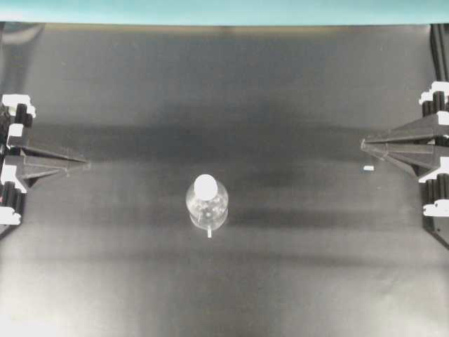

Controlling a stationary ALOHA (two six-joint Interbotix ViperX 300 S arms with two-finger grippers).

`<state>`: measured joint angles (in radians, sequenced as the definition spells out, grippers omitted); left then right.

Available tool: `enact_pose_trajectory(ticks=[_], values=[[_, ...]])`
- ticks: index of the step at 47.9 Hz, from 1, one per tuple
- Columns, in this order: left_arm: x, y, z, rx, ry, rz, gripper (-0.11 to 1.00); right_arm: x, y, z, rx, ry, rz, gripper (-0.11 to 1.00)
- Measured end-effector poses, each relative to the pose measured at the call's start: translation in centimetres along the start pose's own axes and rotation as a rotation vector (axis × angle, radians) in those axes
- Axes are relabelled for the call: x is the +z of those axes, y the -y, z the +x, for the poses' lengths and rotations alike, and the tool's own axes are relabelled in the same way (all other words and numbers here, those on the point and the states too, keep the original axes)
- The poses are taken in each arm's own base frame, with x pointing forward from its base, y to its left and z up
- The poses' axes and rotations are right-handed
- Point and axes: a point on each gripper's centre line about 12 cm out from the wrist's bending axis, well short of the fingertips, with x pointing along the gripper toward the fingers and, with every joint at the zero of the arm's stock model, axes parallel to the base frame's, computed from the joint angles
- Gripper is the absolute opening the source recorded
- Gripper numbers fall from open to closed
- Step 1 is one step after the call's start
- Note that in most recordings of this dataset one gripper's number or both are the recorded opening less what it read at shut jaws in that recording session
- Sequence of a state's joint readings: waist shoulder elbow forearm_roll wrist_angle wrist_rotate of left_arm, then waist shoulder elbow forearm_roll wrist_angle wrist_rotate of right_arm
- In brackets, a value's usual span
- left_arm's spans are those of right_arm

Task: Open the bottle cap by holding the bottle with the left arm and twisting the cap with the right arm.
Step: 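Hold the clear bottle steady in the left gripper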

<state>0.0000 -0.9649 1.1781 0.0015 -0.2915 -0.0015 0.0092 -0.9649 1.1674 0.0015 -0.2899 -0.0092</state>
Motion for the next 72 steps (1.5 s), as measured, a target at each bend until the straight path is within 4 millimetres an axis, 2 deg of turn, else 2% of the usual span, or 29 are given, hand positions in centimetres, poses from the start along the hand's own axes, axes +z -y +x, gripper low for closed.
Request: enact_pose_trajectory(ticks=[3,6,20,25,28,30,39,42,49,60,72], values=[[0.6,0.0,0.4,-0.003,0.011,0.024,0.16,-0.1,0.0,0.0,0.000,-0.005,0.009,0.07],[1.7,0.1,1.2,-0.006,0.029,0.051,0.10,-0.3,0.0,0.1,-0.005,-0.034,0.032,0.02],[2.2,-0.1,3.9,-0.003,-0.002,0.048,0.10,-1.6,0.0,1.4,-0.009,-0.239,0.076,0.01],[2.5,0.0,4.8,-0.007,-0.002,0.054,0.16,-2.1,0.0,1.9,-0.009,-0.308,0.078,0.01],[2.6,0.0,5.4,-0.008,0.000,0.053,0.24,-2.6,-0.1,2.3,-0.008,-0.354,0.077,0.01],[2.6,0.0,6.0,-0.008,0.006,0.053,0.33,-2.8,-0.1,2.4,-0.008,-0.373,0.076,0.01],[3.4,0.6,9.0,-0.030,0.088,0.033,0.87,-2.8,-0.1,2.8,-0.008,-0.387,0.079,0.01],[3.4,0.9,10.2,-0.043,0.105,0.024,0.92,-2.7,-0.1,2.8,-0.010,-0.385,0.079,0.01],[2.4,0.9,12.9,-0.042,0.077,0.021,0.82,-2.8,-0.1,2.7,-0.008,-0.394,0.077,0.01],[-1.6,1.1,15.6,-0.046,0.002,0.017,0.95,-3.1,-0.1,2.5,-0.008,-0.422,0.081,0.02],[-5.2,0.8,17.2,-0.039,-0.052,0.006,0.96,-2.9,-0.1,2.3,-0.008,-0.425,0.087,0.04]])
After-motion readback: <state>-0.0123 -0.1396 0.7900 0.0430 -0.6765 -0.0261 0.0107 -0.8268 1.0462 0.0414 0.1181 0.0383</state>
